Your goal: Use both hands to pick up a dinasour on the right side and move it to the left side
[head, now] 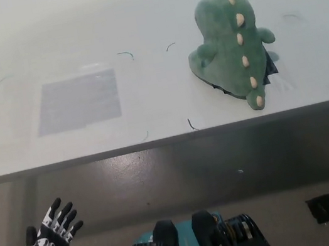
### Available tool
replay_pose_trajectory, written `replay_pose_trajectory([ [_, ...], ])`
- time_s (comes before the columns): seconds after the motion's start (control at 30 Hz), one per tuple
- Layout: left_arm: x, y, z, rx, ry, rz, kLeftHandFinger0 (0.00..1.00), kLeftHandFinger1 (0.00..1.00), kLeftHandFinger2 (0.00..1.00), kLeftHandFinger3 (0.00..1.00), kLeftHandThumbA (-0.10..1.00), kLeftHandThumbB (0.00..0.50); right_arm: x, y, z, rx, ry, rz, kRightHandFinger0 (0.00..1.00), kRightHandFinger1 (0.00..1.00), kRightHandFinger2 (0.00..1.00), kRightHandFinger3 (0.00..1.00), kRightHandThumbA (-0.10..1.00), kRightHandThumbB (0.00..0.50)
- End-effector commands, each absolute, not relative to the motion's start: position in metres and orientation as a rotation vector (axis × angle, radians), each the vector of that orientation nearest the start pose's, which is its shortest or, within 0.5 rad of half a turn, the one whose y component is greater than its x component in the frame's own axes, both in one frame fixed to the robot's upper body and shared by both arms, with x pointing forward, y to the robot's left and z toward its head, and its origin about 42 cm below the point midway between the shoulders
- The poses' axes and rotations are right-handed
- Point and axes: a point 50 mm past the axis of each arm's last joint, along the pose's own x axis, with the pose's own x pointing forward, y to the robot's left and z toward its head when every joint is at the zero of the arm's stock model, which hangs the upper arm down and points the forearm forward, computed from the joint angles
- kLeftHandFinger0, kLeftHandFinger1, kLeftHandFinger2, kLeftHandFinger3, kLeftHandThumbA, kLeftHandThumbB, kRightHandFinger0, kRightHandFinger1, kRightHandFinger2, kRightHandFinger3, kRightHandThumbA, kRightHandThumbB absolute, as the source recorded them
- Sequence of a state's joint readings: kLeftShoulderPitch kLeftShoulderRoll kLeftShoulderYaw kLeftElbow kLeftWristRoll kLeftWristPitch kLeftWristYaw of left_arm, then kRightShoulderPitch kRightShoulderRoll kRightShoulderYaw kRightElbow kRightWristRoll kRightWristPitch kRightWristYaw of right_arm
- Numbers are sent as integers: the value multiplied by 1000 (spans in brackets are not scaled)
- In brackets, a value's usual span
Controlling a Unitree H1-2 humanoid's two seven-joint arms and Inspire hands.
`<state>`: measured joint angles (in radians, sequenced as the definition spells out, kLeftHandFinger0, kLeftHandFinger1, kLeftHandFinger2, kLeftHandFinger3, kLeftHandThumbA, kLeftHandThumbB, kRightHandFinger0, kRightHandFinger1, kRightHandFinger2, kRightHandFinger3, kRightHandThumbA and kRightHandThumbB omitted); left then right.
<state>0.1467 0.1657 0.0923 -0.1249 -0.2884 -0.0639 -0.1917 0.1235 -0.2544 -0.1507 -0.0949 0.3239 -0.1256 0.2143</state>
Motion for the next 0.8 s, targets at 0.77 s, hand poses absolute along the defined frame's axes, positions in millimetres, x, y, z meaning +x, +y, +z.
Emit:
replay_pose_trajectory([
  [0.77, 262, 283, 175, -105, -315, -91, 1000, 1000, 1000, 1000, 1000, 350, 269, -329, 179, 79, -358, 73, 1000, 1000, 1000, 1000, 1000, 203],
])
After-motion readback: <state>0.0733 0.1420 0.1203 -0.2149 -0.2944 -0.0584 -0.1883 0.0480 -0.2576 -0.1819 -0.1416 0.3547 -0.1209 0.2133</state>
